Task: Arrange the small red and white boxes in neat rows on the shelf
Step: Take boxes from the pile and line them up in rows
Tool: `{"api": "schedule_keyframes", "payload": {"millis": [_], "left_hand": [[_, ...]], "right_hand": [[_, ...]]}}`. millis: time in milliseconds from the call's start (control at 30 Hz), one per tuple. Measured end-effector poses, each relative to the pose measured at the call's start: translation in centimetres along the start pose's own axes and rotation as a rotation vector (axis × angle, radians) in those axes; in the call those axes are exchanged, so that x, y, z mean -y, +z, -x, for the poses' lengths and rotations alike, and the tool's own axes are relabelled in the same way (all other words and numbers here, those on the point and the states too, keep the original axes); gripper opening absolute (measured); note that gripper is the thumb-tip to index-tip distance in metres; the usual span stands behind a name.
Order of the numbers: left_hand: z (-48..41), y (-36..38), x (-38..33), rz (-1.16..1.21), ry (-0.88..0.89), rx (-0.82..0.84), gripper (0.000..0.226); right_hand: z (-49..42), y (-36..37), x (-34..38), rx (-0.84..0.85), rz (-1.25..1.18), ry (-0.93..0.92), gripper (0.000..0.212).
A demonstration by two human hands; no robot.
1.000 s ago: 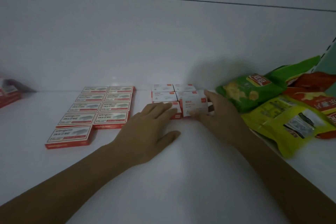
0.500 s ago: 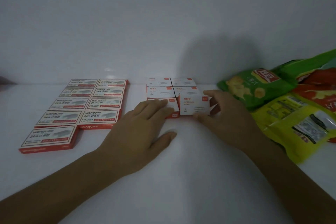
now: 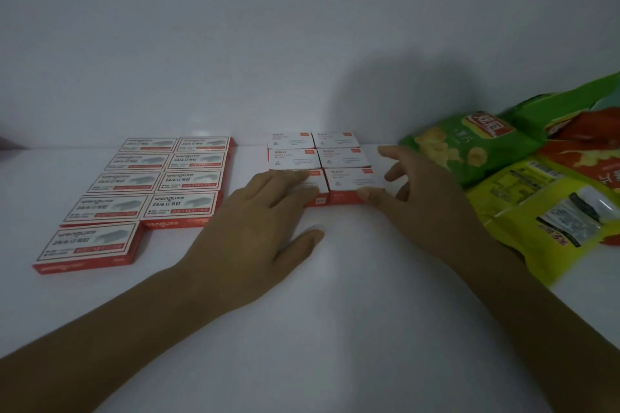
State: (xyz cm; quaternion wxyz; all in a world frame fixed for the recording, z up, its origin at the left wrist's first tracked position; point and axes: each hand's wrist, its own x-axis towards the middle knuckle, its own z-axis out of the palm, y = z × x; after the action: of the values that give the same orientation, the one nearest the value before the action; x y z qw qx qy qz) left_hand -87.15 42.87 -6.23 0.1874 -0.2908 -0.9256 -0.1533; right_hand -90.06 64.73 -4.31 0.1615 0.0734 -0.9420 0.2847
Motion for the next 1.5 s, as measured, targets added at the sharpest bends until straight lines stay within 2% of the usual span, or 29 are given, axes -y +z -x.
{"api": "schedule_keyframes", "payload": {"millis": [233,467,600,667,767,900,1000,1100,1167,1333,1500], "left_hand": [[0.0,-0.1,0.1,-0.009,0.02,-0.03,0.043],[-0.2,-0.1,0.2,0.005,0.027,-0.048,0.044],[-0.3,-0.3,0.0,-0.016,0.037,-0.054,0.047],[-0.2,-0.7,-0.1,-0.059,0.035,-0.054,0.047],[0.3,-2.1,0.0,-0.121,0.087,-0.046,0.042],[2.4,-6.0,1.9,-0.209,0.126,-0.049,0.044],[5.7,-8.7,4.5,-0.264,0.015,-0.047,0.063],[9.1,-10.3,7.0,-0.166,-0.277,0.054,0.101],[10.6,-10.4,8.5,-0.133,-0.418,0.138,0.11],[11.1,-9.6,10.3,-0.088,-0.383,0.131,0.114],[10.6,-10.0,11.1,-0.092,-0.322,0.161,0.089]], "right_hand": [[0.0,0.6,0.1,-0.006,0.063,-0.05,0.041],[-0.2,0.6,0.1,0.03,0.078,-0.035,0.042],[0.0,0.4,0.3,-0.045,0.083,-0.056,0.05],[0.5,0.2,1.3,-0.077,0.089,-0.097,0.051],[1.6,0.3,4.2,-0.064,0.176,-0.256,0.046],[3.0,1.0,9.1,0.064,0.21,-0.419,0.043],[3.8,2.4,11.9,0.146,0.156,-0.513,0.048],[4.3,4.3,13.9,0.278,0.159,-0.558,0.053],[4.4,5.6,14.9,0.343,0.191,-0.564,0.054],[4.2,7.3,15.4,0.274,0.163,-0.569,0.042],[4.5,7.5,16.1,0.27,0.222,-0.522,0.036]]}}
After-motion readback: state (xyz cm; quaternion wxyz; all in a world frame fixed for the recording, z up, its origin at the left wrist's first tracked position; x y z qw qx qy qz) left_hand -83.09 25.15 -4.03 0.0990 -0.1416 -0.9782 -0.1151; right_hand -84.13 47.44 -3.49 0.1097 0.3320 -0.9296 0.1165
